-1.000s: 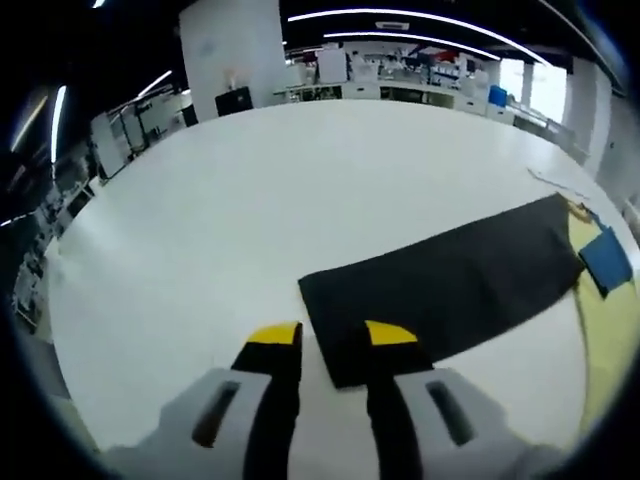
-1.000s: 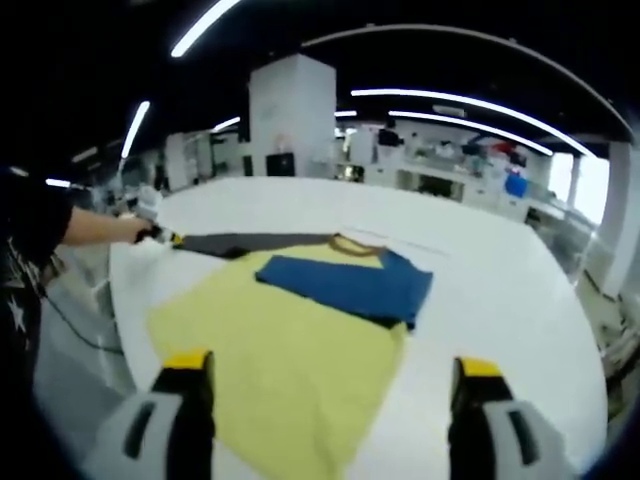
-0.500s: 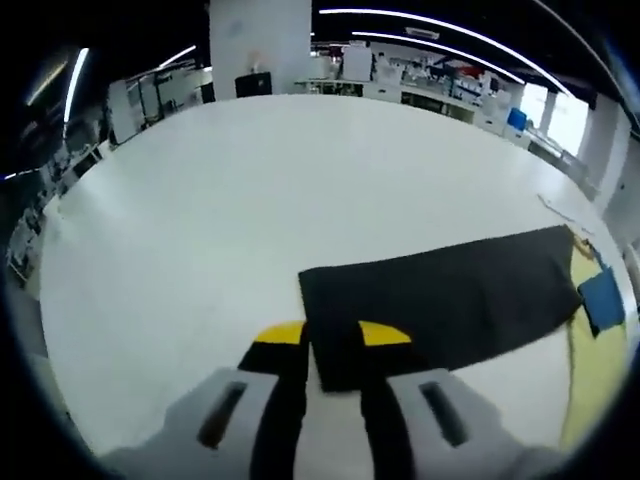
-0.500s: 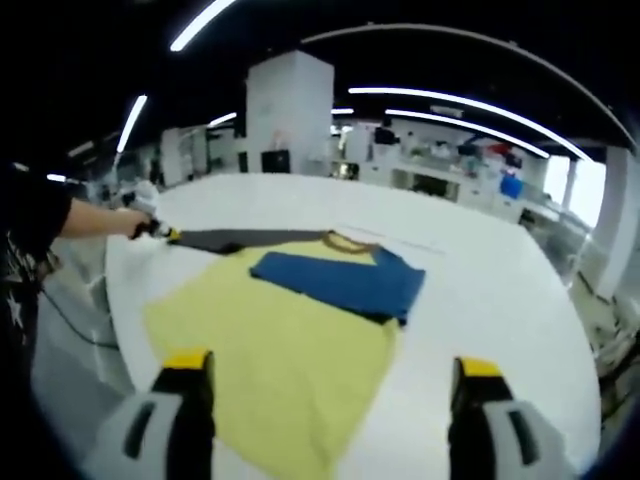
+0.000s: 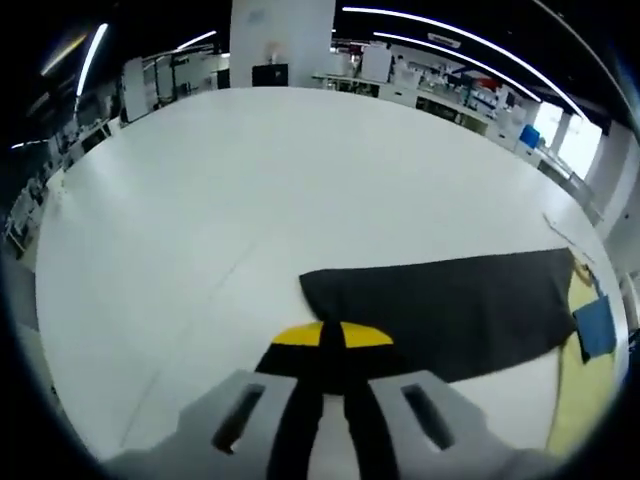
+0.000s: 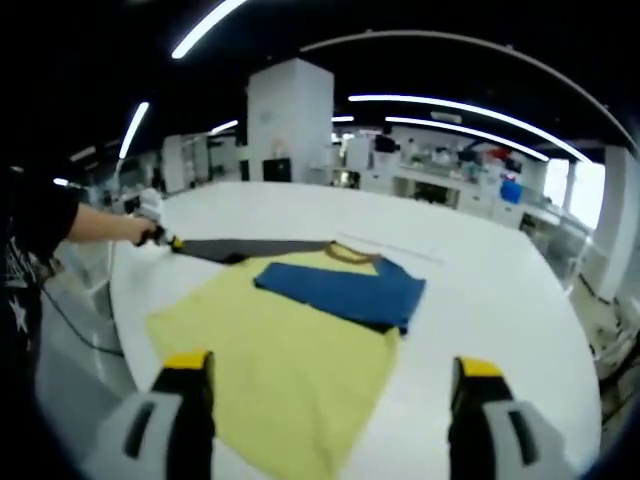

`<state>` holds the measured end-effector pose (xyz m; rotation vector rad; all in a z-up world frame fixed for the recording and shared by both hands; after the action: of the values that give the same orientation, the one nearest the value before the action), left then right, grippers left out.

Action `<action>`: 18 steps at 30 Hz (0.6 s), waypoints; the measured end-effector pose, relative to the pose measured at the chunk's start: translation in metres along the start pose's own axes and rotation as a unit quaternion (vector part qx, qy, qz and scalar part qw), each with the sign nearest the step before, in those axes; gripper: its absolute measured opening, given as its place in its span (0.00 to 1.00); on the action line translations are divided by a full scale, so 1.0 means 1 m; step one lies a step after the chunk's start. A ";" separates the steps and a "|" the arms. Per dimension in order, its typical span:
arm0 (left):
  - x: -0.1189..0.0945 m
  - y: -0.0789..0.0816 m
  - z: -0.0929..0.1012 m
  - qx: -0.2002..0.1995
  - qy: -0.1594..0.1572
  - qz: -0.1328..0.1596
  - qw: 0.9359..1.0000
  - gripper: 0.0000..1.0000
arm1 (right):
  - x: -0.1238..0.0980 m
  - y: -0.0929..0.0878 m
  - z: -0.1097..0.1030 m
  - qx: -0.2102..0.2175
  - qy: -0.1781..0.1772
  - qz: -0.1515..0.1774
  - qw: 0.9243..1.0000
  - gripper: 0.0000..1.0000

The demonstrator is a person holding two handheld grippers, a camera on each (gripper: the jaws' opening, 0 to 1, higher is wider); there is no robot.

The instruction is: Fold the garment on the visible template until the final outline fits inside the template.

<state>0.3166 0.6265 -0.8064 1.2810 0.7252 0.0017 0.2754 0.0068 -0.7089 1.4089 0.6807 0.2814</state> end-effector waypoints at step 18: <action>-0.015 0.029 0.019 0.019 -0.030 0.028 0.999 0.00 | -0.001 0.004 -0.005 0.006 0.009 0.014 1.000 0.99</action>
<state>0.3259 0.6134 -0.7721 1.3320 0.6405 -0.0060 0.2721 0.0108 -0.7051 1.4297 0.6796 0.3133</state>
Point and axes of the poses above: the point that each gripper's makers call its tool centre point, and the gripper's own axes: x roughly forward along the fingers, z roughly to its right, y roughly out of its top, the point moved 5 cm from there along -x, roughly backward along the fingers, and after that the axes turned 15 degrees about z, right-handed, at the moved point
